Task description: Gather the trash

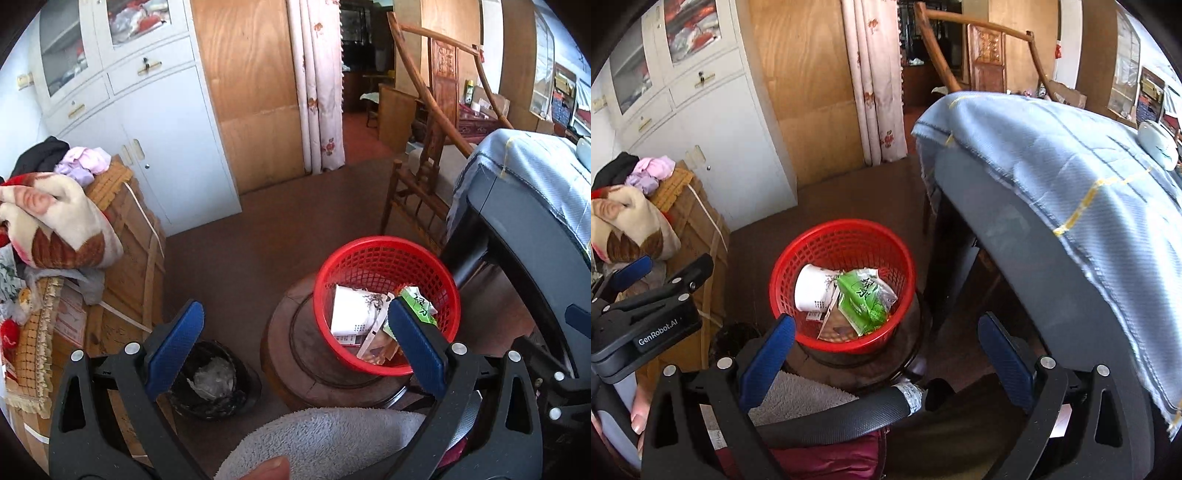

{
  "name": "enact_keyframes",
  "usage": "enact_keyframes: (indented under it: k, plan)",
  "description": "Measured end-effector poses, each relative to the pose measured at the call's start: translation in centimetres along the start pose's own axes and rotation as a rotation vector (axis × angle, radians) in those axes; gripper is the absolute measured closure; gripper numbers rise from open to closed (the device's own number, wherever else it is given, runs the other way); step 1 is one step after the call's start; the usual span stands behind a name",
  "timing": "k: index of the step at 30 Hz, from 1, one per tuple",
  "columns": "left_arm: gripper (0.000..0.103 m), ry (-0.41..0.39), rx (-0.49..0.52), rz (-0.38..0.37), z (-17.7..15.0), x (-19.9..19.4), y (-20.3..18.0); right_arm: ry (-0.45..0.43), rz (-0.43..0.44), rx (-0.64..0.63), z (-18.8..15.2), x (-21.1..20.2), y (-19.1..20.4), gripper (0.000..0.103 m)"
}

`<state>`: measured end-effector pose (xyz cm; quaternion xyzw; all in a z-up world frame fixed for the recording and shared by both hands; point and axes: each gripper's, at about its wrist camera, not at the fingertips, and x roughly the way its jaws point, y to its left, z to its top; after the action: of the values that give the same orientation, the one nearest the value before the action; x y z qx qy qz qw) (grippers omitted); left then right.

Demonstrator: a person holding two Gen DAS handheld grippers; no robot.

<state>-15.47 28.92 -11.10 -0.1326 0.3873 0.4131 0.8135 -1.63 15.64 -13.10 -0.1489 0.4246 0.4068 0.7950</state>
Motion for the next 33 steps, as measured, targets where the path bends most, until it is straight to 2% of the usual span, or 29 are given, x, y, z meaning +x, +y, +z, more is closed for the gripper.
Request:
enact_keyframes:
  k: [13,33]
  plan:
    - [0.007,0.019,-0.022,-0.027,0.3,1.3,0.3,0.038,0.004,-0.014,0.5,1.5,0.5,0.006]
    - [0.007,0.024,-0.029,-0.046,0.4,1.2,0.2,0.028,0.007,-0.012,0.2,1.3,0.5,0.006]
